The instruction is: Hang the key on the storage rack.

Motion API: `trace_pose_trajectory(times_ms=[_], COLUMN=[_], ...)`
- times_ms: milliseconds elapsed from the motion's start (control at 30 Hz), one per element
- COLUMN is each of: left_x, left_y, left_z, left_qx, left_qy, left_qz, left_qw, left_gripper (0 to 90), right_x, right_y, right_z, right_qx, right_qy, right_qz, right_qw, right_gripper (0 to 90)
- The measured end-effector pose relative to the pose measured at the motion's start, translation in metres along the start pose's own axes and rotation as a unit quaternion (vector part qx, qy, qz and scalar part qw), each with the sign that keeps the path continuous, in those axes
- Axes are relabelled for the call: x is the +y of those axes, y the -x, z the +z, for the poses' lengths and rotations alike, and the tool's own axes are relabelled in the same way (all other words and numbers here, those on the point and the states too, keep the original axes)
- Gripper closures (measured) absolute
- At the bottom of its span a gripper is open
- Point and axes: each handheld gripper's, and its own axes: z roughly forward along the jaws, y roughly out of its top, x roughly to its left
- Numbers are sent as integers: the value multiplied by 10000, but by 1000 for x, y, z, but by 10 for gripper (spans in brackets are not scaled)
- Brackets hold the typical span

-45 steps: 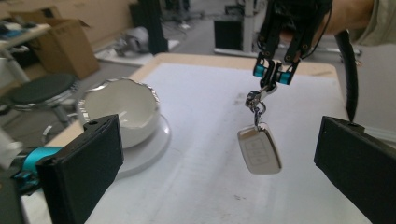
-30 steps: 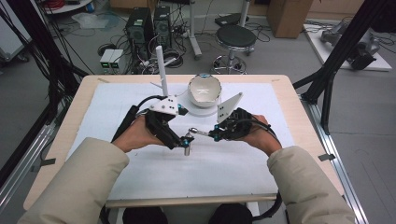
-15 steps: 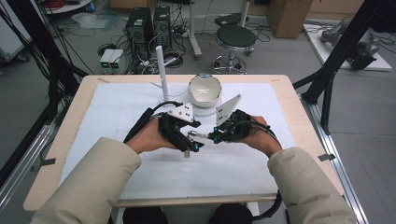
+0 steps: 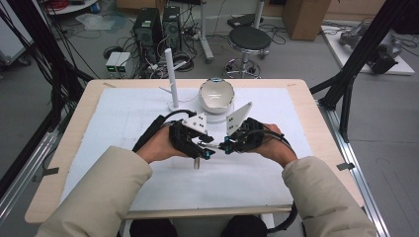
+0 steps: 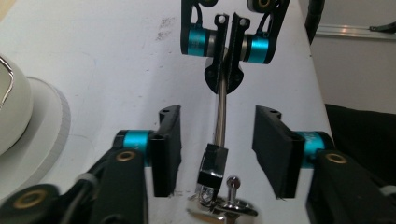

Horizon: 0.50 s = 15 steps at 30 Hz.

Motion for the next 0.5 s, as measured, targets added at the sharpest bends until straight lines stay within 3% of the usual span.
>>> trace_pose_trajectory(times_ms=[267,500], left_x=[1,1], left_y=[-1,0], left_z=[0,2], left_qx=[37,-2], left_qy=[-101,-142], left_qz=[12,137], left_qw=[9999,9998], left_gripper=[766,808], right_x=[-1,-2], right_y=[0,1], right_z=[1,1], right_qx=[1,-8], right_qy=[6,-17], right_qz=[-45,-62], right_qw=[10000,10000], right_gripper=[874,873])
